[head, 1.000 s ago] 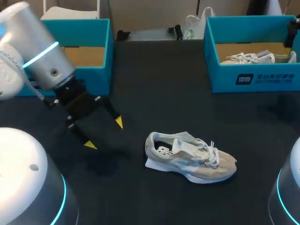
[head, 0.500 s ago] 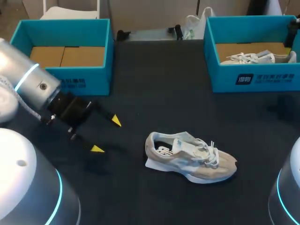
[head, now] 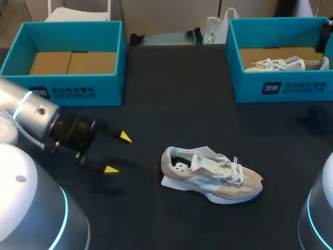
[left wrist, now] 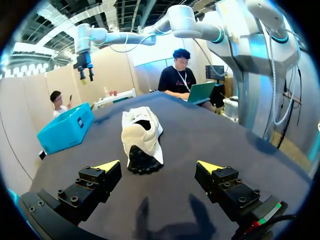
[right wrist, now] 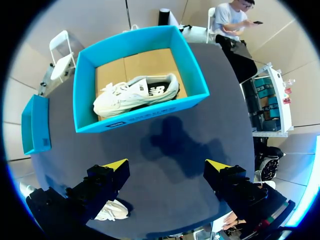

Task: Take the shoe out of the shoebox, open the shoe tongue, remove and reinsert the insole, then place the shoe into the shoebox

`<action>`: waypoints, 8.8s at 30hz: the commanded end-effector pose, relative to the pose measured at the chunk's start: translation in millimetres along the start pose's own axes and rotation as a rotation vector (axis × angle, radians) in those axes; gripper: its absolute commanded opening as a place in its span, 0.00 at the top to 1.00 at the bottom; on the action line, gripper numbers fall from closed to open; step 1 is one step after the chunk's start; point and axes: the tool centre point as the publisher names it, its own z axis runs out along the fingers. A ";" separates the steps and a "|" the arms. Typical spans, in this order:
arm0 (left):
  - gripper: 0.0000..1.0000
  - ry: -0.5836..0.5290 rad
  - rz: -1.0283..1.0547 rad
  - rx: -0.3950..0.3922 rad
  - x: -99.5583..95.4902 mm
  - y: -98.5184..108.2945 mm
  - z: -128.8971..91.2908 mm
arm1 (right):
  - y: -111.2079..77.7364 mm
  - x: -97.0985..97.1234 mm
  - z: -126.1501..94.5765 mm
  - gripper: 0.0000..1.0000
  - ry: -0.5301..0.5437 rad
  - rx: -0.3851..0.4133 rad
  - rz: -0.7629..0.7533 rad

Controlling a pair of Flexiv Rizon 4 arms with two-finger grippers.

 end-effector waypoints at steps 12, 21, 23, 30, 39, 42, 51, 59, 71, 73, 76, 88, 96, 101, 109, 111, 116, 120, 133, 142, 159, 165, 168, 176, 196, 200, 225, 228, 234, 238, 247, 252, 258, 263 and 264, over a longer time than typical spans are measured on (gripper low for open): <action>0.00 -0.199 -0.253 0.263 -1.6 42.8 17.5 | -0.7 -0.3 0.4 0.00 0.000 -0.002 0.000; 0.00 -0.228 -0.274 0.263 0.5 49.3 24.6 | -0.7 -0.3 0.4 0.00 0.000 -0.002 0.000; 0.00 -0.254 -0.287 0.272 0.3 49.7 29.1 | -0.7 -0.3 0.4 0.00 0.000 -0.002 0.000; 0.00 -0.287 -0.289 0.273 -1.8 38.5 48.9 | -0.7 -0.3 0.4 0.00 0.000 -0.002 0.000; 0.00 -0.291 -0.271 0.272 -12.2 27.2 70.2 | -0.7 -0.3 0.4 0.00 0.000 -0.002 0.000; 0.00 -0.294 -0.271 0.277 -17.2 25.6 76.8 | -0.7 -0.3 0.4 0.00 0.000 -0.002 0.000; 0.00 -0.271 -0.268 0.266 -30.2 28.3 94.7 | -0.7 -0.3 0.4 0.00 0.000 -0.002 0.000; 0.00 -0.234 -0.282 0.259 -44.2 35.2 104.6 | -0.7 -0.3 0.4 0.00 0.000 -0.002 0.000; 0.00 -0.145 -0.267 0.257 -49.2 34.5 121.8 | -0.7 -0.3 0.4 0.00 0.000 -0.002 0.000; 0.00 -0.135 -0.261 0.252 -50.2 34.4 124.3 | -0.7 -0.3 0.4 0.00 0.000 -0.002 0.000; 0.00 -0.120 -0.258 0.247 -53.6 34.5 128.3 | -0.7 -0.3 0.4 0.00 0.000 -0.002 0.000; 0.00 -0.021 -0.230 0.239 -58.0 29.7 143.8 | -0.7 -0.3 0.4 0.00 0.000 -0.002 0.000; 0.00 0.021 -0.210 0.229 -53.4 29.7 147.1 | -0.7 -0.3 0.4 0.00 0.000 -0.002 0.000; 0.00 0.037 -0.198 0.248 -51.7 31.3 141.6 | -0.7 -0.3 0.4 0.00 0.000 -0.002 0.000; 0.00 0.062 -0.192 0.260 -50.8 32.6 140.4 | -0.7 -0.3 0.4 0.00 0.000 -0.002 0.000; 0.00 0.066 -0.192 0.267 -51.6 31.4 142.0 | -0.7 -0.3 0.4 0.00 0.000 -0.002 0.000; 0.00 0.083 -0.183 0.278 -51.3 25.7 147.1 | -0.7 -0.3 0.4 0.00 0.000 -0.002 0.000; 0.00 0.099 -0.181 0.286 -53.1 23.2 154.1 | -0.7 -0.3 0.4 0.00 0.000 -0.002 0.000; 0.00 0.138 -0.192 0.302 -47.6 14.4 170.2 | -0.7 -0.3 0.4 0.00 0.000 -0.002 0.000; 0.00 0.135 -0.202 0.300 -45.5 10.4 180.3 | -0.7 -0.3 0.4 0.00 0.000 -0.002 0.000; 1.00 0.041 -0.241 0.301 -44.1 19.1 175.8 | -0.7 -0.3 0.4 0.00 0.000 -0.002 0.000; 1.00 -0.045 -0.273 0.299 -42.2 20.6 162.4 | -0.7 -0.3 0.4 0.00 0.000 -0.002 0.000; 1.00 -0.077 -0.280 0.296 -41.0 19.8 157.7 | -0.7 -0.3 0.4 0.00 0.000 -0.002 0.000; 1.00 -0.171 -0.316 0.284 -35.1 21.5 146.0 | -0.7 -0.3 0.4 0.00 0.000 -0.002 0.000; 1.00 -0.188 -0.323 0.284 -34.3 25.5 141.6 | -0.7 -0.3 0.4 0.00 0.000 -0.002 0.000; 1.00 -0.188 -0.323 0.284 -34.3 25.5 141.6 | -0.7 -0.3 0.4 0.00 0.000 -0.002 0.000; 1.00 -0.188 -0.323 0.284 -34.3 25.5 141.6 | -73.3 77.8 -39.4 0.00 -0.047 0.008 -0.033; 1.00 -0.188 -0.323 0.284 -34.3 25.5 141.6 | -73.3 77.8 -39.4 0.00 -0.047 0.008 -0.033; 1.00 -0.188 -0.323 0.284 -34.3 25.5 141.6 | -117.9 120.9 -43.7 0.00 -0.006 -0.060 -0.086; 1.00 -0.188 -0.323 0.284 -34.3 25.5 141.6 | -158.3 147.2 -47.9 0.00 -0.013 -0.090 -0.086; 1.00 -0.188 -0.323 0.284 -34.3 25.5 141.6 | -223.2 186.1 -48.9 0.00 0.063 -0.050 -0.072; 1.00 -0.188 -0.323 0.284 -34.3 25.5 141.6 | -223.2 186.1 -48.9 0.00 0.063 -0.050 -0.072; 1.00 -0.188 -0.323 0.284 -34.3 25.5 141.6 | -227.4 195.0 -48.9 0.00 0.084 -0.059 -0.081; 1.00 -0.188 -0.323 0.284 -34.3 25.5 141.6 | -252.9 242.1 -38.0 0.00 0.040 -0.054 -0.072; 1.00 -0.188 -0.323 0.284 -34.3 25.5 141.6 | -257.9 251.0 -37.7 0.00 0.027 -0.057 -0.081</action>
